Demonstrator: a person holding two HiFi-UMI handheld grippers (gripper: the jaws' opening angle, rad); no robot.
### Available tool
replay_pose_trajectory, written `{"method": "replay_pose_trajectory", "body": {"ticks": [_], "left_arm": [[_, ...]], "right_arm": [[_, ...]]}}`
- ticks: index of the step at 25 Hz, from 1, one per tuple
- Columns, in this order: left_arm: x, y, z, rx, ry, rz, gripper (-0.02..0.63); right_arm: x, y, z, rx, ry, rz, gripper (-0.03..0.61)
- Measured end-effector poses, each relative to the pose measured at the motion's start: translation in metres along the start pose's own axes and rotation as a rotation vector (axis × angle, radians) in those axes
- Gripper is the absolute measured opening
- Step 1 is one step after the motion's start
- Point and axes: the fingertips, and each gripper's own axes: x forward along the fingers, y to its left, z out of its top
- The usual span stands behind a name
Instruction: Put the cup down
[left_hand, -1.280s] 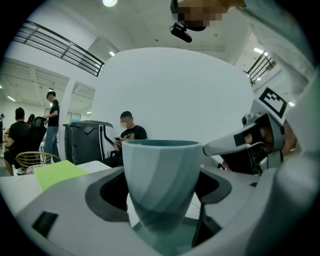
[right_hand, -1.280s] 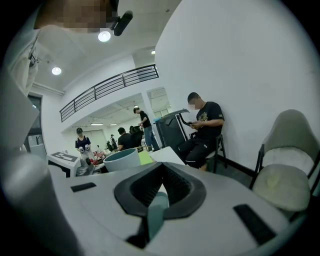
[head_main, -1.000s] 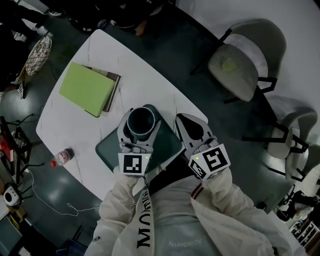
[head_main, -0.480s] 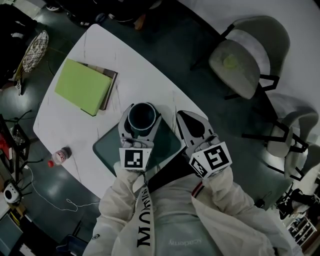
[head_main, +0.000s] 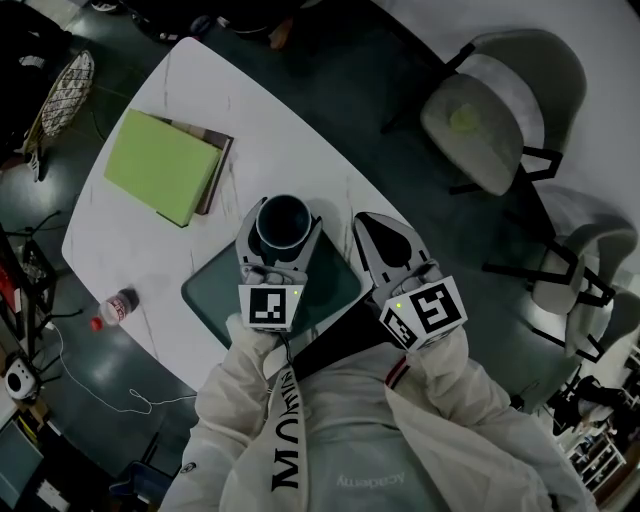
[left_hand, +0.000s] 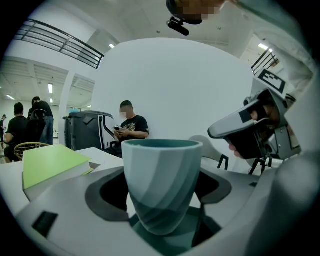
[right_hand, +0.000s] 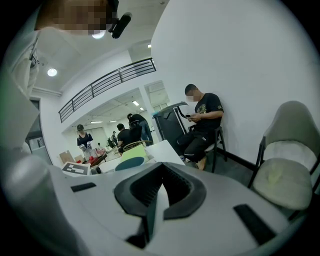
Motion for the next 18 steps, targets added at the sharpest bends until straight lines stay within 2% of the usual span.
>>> {"method": "replay_pose_trajectory", "body": {"ticks": [10, 18], "left_arm": [[-0.0004, 0.0002, -0.0055, -0.012, 0.012, -0.007, 0.385], [-0.0016, -0.0008, -0.0077, 0.032, 0.031, -0.01, 0.385]], "right_arm": [[0.0064, -0.003, 0.0, 0.01, 0.005, 0.006, 0.005], [0.0064, -0.0013, -0.0009, 0.015, 0.006, 0.006, 0.005]]}}
